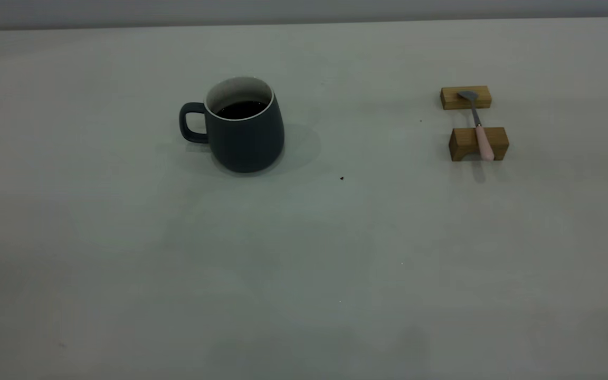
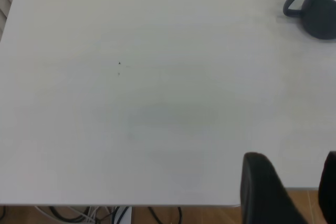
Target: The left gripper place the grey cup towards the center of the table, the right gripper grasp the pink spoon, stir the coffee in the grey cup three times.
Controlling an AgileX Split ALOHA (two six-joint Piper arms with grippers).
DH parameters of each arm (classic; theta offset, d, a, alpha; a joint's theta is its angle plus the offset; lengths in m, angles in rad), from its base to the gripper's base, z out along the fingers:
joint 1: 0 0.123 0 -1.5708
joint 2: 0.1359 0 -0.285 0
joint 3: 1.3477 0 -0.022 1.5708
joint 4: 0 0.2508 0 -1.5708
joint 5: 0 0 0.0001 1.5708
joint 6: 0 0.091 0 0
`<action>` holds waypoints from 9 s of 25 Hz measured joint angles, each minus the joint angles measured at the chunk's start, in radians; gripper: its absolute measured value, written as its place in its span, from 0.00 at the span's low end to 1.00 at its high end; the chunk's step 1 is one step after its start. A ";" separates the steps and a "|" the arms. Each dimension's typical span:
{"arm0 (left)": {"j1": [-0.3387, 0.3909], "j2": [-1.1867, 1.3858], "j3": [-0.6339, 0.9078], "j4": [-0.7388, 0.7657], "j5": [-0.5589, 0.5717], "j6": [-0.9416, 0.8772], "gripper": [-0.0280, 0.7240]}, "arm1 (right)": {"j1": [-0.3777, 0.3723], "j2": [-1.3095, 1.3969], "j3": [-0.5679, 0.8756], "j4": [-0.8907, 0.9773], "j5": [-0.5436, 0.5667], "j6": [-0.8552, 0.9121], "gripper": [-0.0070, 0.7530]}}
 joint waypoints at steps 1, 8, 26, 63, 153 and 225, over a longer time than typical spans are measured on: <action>0.000 0.000 0.000 0.000 0.000 0.000 0.49 | 0.000 0.092 -0.011 0.008 -0.041 -0.009 0.90; 0.000 0.000 0.000 0.000 0.000 0.000 0.49 | 0.006 0.676 -0.154 0.129 -0.198 -0.193 0.97; 0.000 0.000 0.000 0.000 0.000 0.000 0.49 | 0.162 1.538 -0.669 0.156 -0.247 -0.243 0.97; 0.000 0.000 0.000 0.000 0.000 0.000 0.49 | 0.182 1.484 -0.682 0.189 -0.344 -0.229 0.19; 0.000 0.000 0.000 0.000 0.000 0.000 0.49 | 0.433 1.885 -1.143 1.641 0.068 0.690 0.19; 0.000 0.000 0.000 0.001 0.000 0.000 0.49 | 0.373 0.370 -0.635 0.048 0.415 0.083 0.20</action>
